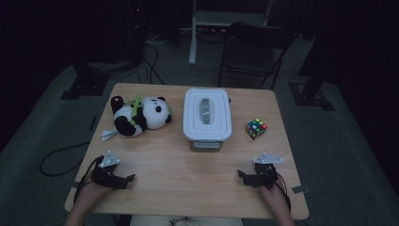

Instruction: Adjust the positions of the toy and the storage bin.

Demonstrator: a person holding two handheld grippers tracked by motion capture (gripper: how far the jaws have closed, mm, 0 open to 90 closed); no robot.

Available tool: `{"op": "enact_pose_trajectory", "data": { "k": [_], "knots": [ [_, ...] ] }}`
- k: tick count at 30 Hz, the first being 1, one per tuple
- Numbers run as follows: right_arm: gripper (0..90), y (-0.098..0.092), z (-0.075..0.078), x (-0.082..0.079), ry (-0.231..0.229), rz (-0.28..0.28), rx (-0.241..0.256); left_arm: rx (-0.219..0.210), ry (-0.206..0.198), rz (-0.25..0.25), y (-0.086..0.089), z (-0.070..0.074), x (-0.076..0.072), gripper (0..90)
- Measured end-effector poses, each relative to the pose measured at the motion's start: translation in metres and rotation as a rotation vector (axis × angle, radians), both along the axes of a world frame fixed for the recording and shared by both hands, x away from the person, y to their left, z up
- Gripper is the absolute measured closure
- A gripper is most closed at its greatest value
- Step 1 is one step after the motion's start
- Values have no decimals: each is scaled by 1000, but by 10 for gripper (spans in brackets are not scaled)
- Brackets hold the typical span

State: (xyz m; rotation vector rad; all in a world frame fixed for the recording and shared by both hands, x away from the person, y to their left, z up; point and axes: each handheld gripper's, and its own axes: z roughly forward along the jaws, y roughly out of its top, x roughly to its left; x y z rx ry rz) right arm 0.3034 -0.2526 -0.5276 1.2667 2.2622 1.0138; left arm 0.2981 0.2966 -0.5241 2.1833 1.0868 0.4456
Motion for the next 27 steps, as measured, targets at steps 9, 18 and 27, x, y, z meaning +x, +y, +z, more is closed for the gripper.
{"op": "enact_pose_trajectory", "data": {
  "k": [9,18,27],
  "knots": [
    [130,7,0,7,-4,10,-18,-5,-45,-19,-16,2,9,4],
    [135,10,24,21,-104,-13,34,-33,-18,-82,-59,6,43,4],
    [135,14,48,42,-168,-26,35,-64,-79,-61,-83,16,68,4]
  ]
}}
